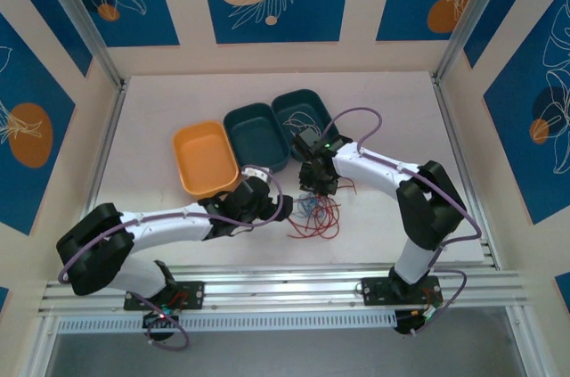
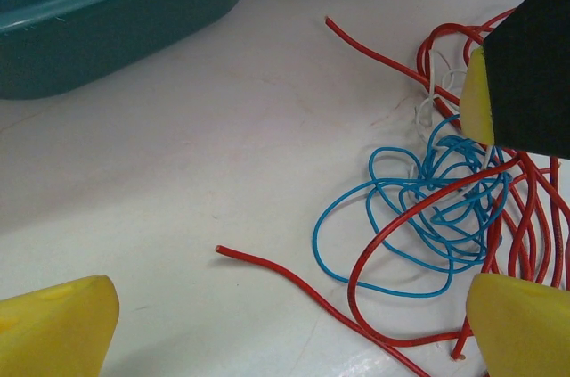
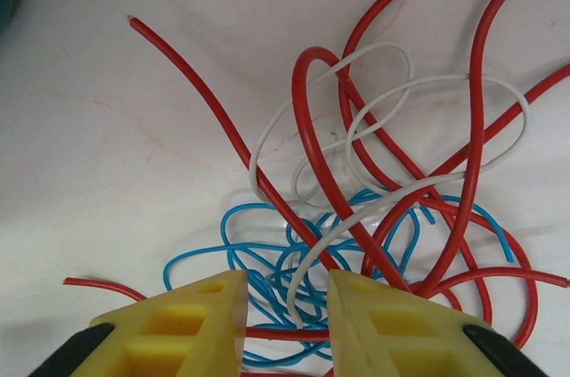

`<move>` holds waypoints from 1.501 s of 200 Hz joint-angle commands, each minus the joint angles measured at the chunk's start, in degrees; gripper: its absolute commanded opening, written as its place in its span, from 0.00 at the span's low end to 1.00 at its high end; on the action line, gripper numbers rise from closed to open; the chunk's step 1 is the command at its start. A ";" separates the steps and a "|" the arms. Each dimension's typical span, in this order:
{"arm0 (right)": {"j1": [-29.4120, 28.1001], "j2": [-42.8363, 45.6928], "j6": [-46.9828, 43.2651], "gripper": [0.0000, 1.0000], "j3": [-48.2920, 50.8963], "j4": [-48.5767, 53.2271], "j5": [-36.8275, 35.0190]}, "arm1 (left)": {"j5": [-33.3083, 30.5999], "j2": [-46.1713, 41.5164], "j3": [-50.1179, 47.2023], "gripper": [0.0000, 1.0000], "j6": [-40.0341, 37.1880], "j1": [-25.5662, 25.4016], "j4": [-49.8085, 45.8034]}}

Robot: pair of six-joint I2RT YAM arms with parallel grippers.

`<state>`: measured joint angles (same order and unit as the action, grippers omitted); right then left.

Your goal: Untangle the cables

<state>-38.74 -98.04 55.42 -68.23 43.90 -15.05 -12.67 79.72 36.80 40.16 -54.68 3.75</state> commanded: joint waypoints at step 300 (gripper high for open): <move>-5.01 23.79 -12.39 0.00 -5.06 2.48 -10.92 | 8.53 0.57 0.25 1.00 -11.22 -0.71 15.70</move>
<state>-42.28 -77.54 46.74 -70.46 47.35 -22.63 -7.81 80.01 36.88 32.80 -54.89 11.62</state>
